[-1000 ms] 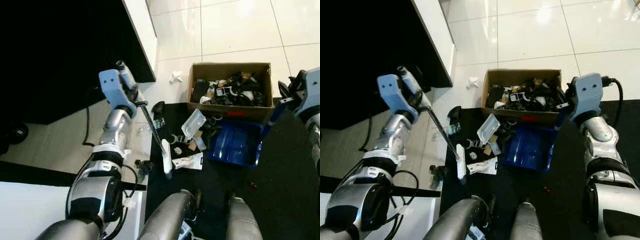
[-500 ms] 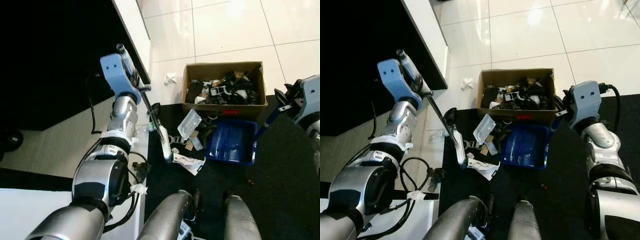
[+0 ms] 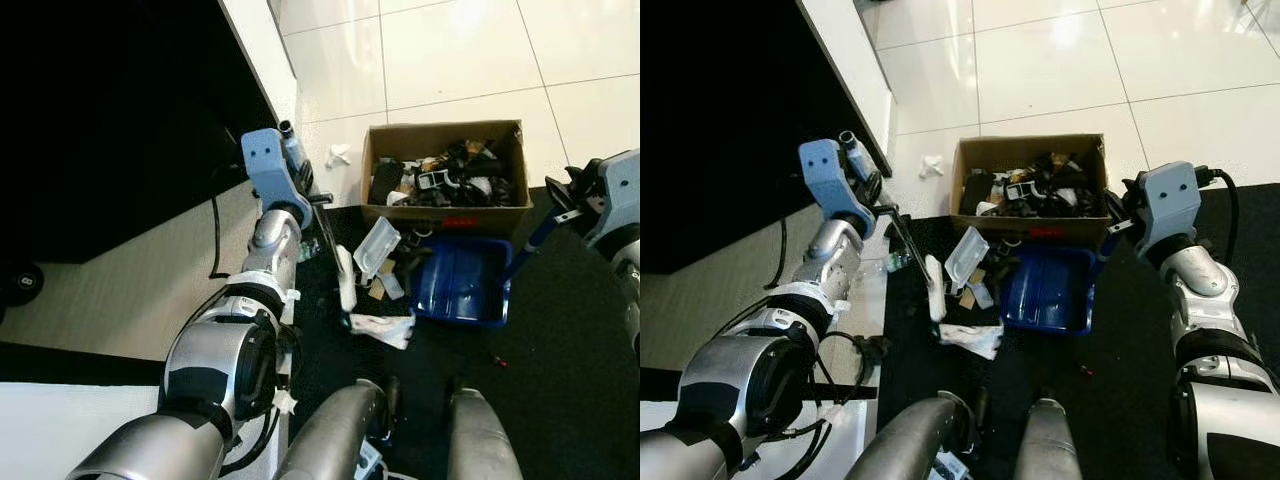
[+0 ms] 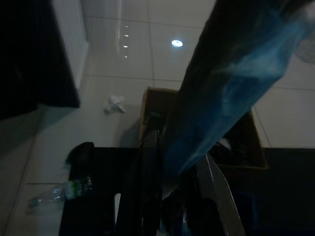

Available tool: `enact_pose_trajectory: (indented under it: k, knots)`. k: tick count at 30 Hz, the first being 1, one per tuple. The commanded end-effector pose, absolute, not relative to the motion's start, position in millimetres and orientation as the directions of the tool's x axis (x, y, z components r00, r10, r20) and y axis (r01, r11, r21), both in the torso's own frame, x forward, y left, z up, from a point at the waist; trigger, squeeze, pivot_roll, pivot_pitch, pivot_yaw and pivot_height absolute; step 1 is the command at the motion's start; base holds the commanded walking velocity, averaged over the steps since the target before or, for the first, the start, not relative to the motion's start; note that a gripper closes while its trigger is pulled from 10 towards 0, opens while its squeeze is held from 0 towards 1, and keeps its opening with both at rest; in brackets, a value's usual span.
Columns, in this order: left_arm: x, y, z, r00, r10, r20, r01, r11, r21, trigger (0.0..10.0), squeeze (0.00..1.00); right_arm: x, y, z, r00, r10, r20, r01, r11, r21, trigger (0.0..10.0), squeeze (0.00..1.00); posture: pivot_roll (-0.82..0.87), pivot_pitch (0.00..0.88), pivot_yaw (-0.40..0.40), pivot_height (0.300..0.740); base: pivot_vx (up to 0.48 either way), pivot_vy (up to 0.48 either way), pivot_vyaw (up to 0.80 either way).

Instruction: Sweep floor

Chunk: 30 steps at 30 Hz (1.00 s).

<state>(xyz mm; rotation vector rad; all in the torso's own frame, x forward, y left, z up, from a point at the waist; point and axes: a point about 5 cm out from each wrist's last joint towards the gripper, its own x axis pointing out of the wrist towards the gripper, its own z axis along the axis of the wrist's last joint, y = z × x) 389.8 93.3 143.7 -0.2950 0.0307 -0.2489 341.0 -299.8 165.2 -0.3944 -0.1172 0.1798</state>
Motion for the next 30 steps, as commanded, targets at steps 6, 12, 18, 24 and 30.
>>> enact_pose_trajectory:
  k: [6,12,18,24,30]
  knots:
    - [370.9,61.9,114.9,0.920,-0.391,-0.035,0.339,0.836,-0.430,10.0,0.00,334.8,-297.4,150.4,0.975,0.218,0.034,-0.188,0.902,-0.390,10.0,0.00,-0.05,0.350,0.261,0.740,0.000,0.000,0.00]
    - [366.9,44.4,116.6,0.909,-0.416,-0.002,0.342,0.750,-0.566,10.0,0.00,335.7,-294.0,149.2,0.974,0.224,0.036,-0.194,0.903,-0.384,10.0,0.00,-0.04,0.351,0.263,0.740,0.000,0.000,0.00]
    - [360.4,19.1,126.2,0.874,-0.480,0.076,0.401,0.623,-0.672,10.0,0.01,337.7,-289.0,148.4,0.971,0.238,0.036,-0.207,0.902,-0.378,10.0,0.00,-0.03,0.349,0.257,0.740,0.000,0.000,0.00]
    - [354.7,10.2,127.0,0.821,-0.562,0.101,0.475,0.575,-0.667,10.0,0.01,338.6,-289.3,149.8,0.971,0.236,0.038,-0.205,0.904,-0.376,10.0,0.00,-0.03,0.347,0.255,0.740,0.000,0.000,0.00]
    - [347.3,3.7,128.8,0.771,-0.623,0.128,0.533,0.522,-0.666,10.0,0.02,339.1,-288.8,150.2,0.971,0.236,0.041,-0.204,0.905,-0.373,10.0,0.00,-0.02,0.343,0.255,0.740,0.000,0.000,0.00]
